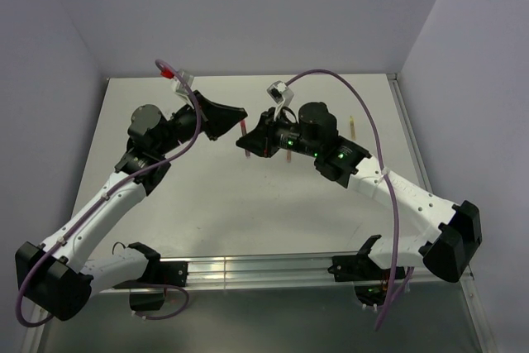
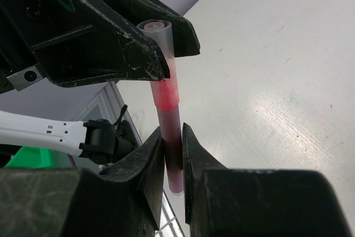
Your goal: Insert the pens into the pen caps
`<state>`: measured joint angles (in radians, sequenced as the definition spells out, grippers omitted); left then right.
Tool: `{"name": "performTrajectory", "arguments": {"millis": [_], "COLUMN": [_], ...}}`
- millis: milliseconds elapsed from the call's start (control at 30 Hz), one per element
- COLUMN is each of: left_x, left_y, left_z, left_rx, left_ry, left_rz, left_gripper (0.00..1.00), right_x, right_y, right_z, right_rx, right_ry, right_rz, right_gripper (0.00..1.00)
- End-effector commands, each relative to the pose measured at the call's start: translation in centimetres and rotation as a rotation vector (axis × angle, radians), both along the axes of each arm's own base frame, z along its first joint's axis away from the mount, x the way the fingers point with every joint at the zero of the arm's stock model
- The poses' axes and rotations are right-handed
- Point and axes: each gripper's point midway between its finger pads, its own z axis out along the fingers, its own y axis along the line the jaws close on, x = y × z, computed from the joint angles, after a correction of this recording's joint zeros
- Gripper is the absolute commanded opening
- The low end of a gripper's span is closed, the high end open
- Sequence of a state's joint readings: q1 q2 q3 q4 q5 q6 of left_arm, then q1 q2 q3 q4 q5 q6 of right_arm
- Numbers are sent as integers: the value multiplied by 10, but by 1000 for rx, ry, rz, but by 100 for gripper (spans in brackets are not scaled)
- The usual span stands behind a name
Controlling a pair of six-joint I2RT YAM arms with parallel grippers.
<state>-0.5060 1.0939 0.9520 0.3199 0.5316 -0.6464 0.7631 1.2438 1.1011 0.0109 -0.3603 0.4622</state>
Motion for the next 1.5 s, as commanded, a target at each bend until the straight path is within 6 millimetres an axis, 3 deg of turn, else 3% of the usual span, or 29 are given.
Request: {"name": "performTrajectory", "arguments": {"millis": [0, 333, 667, 833, 933, 967, 1133, 1167, 1300, 1367, 1467], "left_x": [-46, -38, -39, -31, -23, -21, 8, 13, 35, 47, 58], "left_y": [-22, -23, -24, -23, -22, -21, -9, -4, 22, 45, 78], "left_z": [-43, -27, -39, -40, -31, -26, -10, 1, 27, 38, 38], "left_rx": [114, 88, 77, 86, 85, 81, 62, 51, 14, 1, 24], "left_ry": [94, 85, 125, 142, 140, 131, 138, 127, 107, 110, 141], "left_rz": [-235, -198, -212, -172, -125, -113, 48, 82, 232, 351, 500], "left_gripper": [0, 0, 0, 1, 20, 32, 58, 66, 75, 77, 78], "right_x": [52, 46, 49, 51, 51, 50, 48, 46, 48, 51, 59], "right_y": [-29, -27, -32, -29, -28, -27, -24, -23, -22, -25, -29], "right_z": [121, 108, 114, 108, 101, 97, 82, 74, 48, 27, -9], "right_rx": [268, 255, 251, 229, 210, 197, 148, 126, 66, 9, -78], "right_ry": [-233, -200, -208, -187, -171, -162, -130, -114, -61, -5, 91], "right_rz": [-236, -210, -241, -232, -227, -224, -214, -214, -226, -252, -307], "right_gripper": [0, 0, 0, 0, 0, 0, 0, 0, 0, 0, 0]}}
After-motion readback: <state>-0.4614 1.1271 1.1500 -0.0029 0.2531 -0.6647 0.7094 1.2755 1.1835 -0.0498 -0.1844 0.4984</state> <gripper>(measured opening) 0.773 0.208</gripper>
